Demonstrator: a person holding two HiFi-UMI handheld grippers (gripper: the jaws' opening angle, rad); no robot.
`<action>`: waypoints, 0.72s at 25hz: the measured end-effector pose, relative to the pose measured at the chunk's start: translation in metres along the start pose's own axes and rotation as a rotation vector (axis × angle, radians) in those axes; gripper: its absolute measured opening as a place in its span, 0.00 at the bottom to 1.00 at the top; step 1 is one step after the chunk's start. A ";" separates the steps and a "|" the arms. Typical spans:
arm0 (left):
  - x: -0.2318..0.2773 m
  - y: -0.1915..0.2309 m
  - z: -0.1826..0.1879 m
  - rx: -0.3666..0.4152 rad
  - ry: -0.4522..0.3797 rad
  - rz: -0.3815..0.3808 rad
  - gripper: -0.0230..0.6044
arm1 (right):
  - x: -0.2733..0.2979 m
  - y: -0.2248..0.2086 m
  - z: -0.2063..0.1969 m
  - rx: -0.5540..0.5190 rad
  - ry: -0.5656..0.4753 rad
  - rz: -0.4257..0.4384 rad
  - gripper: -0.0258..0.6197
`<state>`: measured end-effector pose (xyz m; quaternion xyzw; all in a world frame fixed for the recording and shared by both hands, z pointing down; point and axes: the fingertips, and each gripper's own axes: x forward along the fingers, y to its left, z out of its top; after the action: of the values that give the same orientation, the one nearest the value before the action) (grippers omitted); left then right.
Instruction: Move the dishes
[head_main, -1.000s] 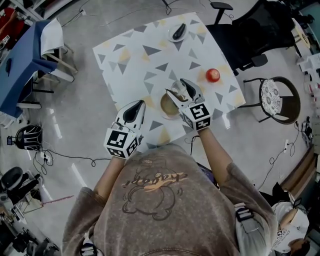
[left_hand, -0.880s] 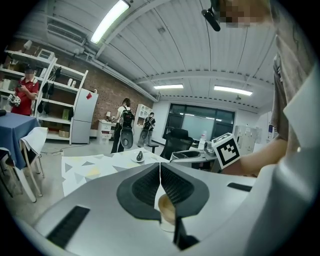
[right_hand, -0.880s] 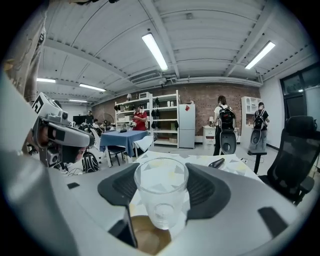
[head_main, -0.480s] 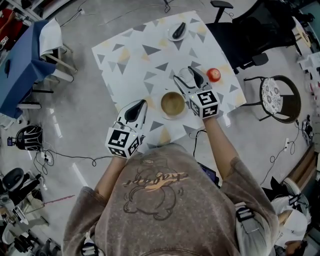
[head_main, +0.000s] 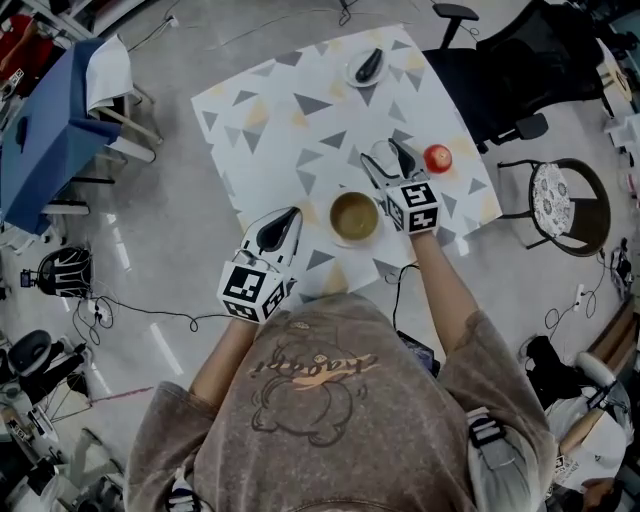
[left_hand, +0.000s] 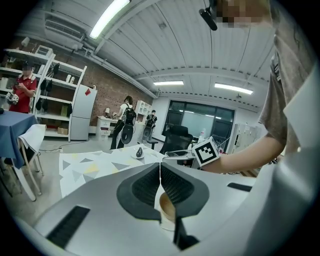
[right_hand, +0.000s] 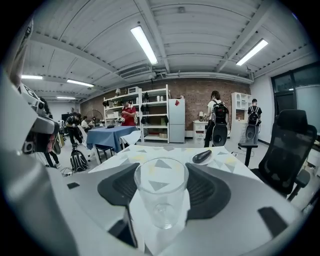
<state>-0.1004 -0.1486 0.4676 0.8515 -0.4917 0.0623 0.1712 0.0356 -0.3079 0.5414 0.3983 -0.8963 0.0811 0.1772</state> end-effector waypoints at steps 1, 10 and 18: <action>0.001 0.001 -0.001 -0.001 0.003 0.001 0.07 | 0.002 -0.001 -0.005 0.002 0.005 -0.001 0.48; 0.003 0.006 -0.004 0.002 0.032 0.009 0.07 | 0.016 -0.005 -0.033 -0.006 0.024 -0.006 0.48; 0.005 0.010 -0.007 -0.007 0.047 0.016 0.07 | 0.020 -0.003 -0.039 -0.006 0.003 -0.001 0.49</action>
<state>-0.1060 -0.1543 0.4779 0.8451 -0.4948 0.0817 0.1852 0.0357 -0.3121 0.5852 0.3980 -0.8961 0.0792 0.1799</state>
